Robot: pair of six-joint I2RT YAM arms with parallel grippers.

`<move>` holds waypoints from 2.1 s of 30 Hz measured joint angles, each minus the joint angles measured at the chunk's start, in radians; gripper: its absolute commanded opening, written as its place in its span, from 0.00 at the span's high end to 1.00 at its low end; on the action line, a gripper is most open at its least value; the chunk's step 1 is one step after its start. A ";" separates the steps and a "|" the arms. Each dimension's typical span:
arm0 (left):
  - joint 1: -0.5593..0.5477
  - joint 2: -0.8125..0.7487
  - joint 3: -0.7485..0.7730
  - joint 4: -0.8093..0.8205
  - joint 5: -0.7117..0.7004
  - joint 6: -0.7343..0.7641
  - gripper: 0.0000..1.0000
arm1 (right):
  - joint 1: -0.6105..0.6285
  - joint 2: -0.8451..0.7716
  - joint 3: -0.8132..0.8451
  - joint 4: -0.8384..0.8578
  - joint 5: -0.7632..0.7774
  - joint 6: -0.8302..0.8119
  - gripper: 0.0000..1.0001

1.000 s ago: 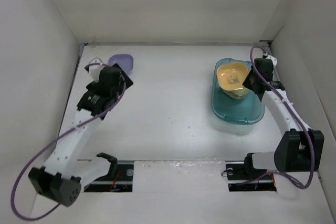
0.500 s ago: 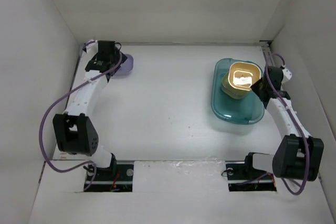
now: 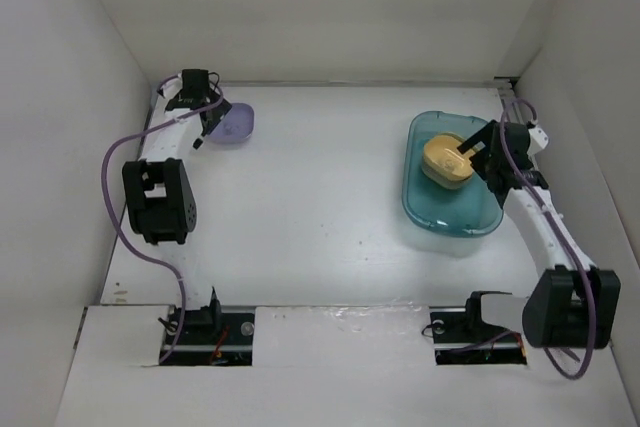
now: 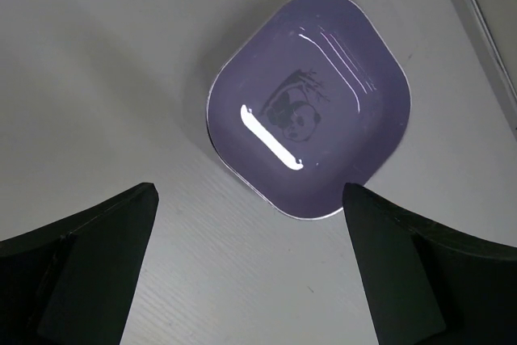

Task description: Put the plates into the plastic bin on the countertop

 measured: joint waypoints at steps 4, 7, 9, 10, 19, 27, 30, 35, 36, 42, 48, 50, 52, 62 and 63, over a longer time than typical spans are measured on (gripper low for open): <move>0.014 0.073 0.038 -0.005 0.011 0.003 0.05 | 0.053 -0.177 0.020 -0.014 0.030 0.000 0.00; 0.015 0.109 0.053 -0.011 0.016 0.002 0.09 | 0.074 -0.266 0.042 -0.027 0.053 0.000 0.00; 0.015 0.129 0.063 -0.010 0.019 -0.002 0.17 | 0.091 -0.319 0.050 -0.032 0.061 -0.001 0.00; 0.015 0.139 0.067 -0.009 0.019 -0.006 0.20 | 0.099 -0.342 0.054 -0.037 0.065 -0.005 0.00; 0.014 0.287 0.104 0.005 0.021 -0.054 1.00 | 0.209 -0.454 0.074 -0.053 0.060 -0.103 0.00; -0.025 0.204 0.038 0.023 0.058 -0.074 1.00 | 0.374 -0.361 0.110 0.020 -0.034 -0.286 0.01; -0.105 0.104 0.026 -0.007 0.062 -0.019 1.00 | 0.432 -0.214 0.173 0.045 -0.119 -0.358 0.06; -0.306 -0.136 -0.038 0.020 0.118 0.074 1.00 | 0.515 0.051 0.284 0.071 -0.221 -0.474 0.07; -0.346 -0.191 -0.061 0.026 0.138 0.089 1.00 | 0.525 0.082 0.291 0.076 -0.237 -0.489 0.07; -0.466 -0.386 -0.151 0.030 0.201 0.160 1.00 | 0.541 0.204 0.352 0.087 -0.323 -0.546 0.08; -0.505 -0.428 -0.237 0.014 0.174 0.203 1.00 | 0.541 0.241 0.377 0.116 -0.388 -0.564 0.13; -0.507 -0.426 -0.251 -0.007 0.140 0.201 1.00 | 0.545 0.238 0.372 0.118 -0.355 -0.548 0.11; -0.509 -0.421 -0.254 -0.031 0.103 0.198 1.00 | 0.561 0.211 0.348 0.138 -0.280 -0.522 0.11; -0.510 -0.386 -0.253 -0.030 0.098 0.190 1.00 | 0.588 0.133 0.299 0.239 -0.274 -0.496 0.16; -0.510 -0.386 -0.253 -0.029 0.105 0.190 1.00 | 0.588 0.155 0.300 0.240 -0.284 -0.496 0.17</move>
